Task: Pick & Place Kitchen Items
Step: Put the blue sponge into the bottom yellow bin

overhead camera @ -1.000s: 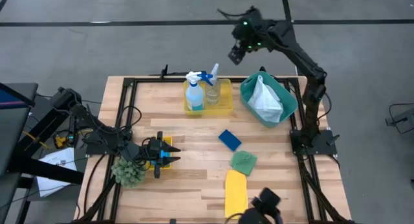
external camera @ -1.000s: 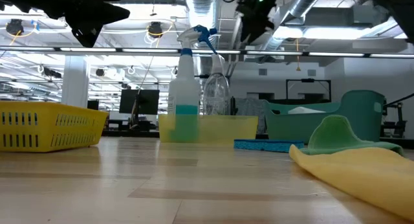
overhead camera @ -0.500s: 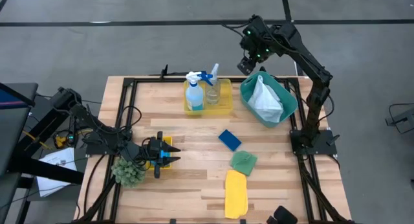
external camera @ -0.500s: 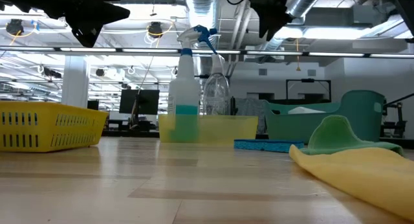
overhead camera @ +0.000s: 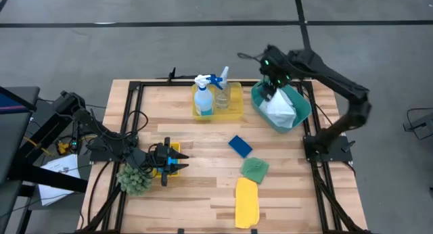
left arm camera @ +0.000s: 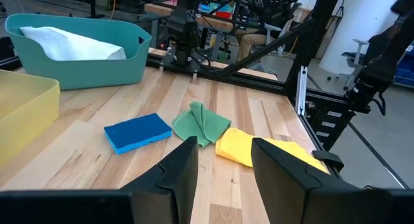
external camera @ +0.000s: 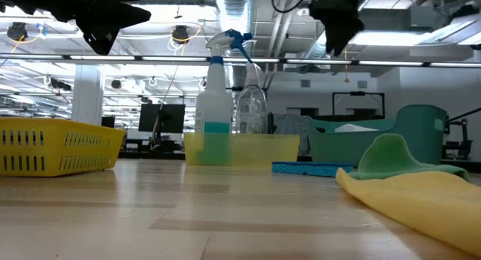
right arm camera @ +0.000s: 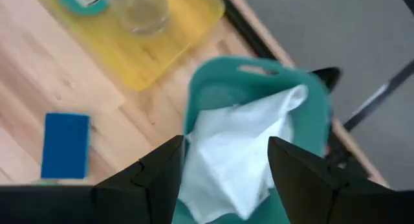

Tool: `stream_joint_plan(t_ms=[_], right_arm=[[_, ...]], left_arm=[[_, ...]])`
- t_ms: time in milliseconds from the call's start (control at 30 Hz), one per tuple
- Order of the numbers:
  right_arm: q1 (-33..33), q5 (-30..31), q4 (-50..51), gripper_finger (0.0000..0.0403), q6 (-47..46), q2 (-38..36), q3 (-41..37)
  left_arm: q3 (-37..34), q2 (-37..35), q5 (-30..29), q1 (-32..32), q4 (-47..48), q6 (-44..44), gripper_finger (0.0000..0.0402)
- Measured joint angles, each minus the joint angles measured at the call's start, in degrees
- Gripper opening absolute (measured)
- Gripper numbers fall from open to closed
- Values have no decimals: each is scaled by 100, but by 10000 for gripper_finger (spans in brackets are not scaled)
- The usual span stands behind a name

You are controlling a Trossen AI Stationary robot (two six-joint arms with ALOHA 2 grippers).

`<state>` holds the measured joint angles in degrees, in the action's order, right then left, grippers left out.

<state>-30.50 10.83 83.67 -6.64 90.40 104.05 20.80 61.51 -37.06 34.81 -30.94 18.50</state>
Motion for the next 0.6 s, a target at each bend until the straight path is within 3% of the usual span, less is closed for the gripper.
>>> stream_joint_plan(t_ms=[333, 600], right_arm=[[1157, -165, -2202, 214, -1389, -2431, -3622], [2527, -145, -4538, 214, -2338, -3168, -5442]], left_arm=[[0, 0, 0, -31, 2, 0, 140], [0, -2, 0, -181, 2, 25, 140]])
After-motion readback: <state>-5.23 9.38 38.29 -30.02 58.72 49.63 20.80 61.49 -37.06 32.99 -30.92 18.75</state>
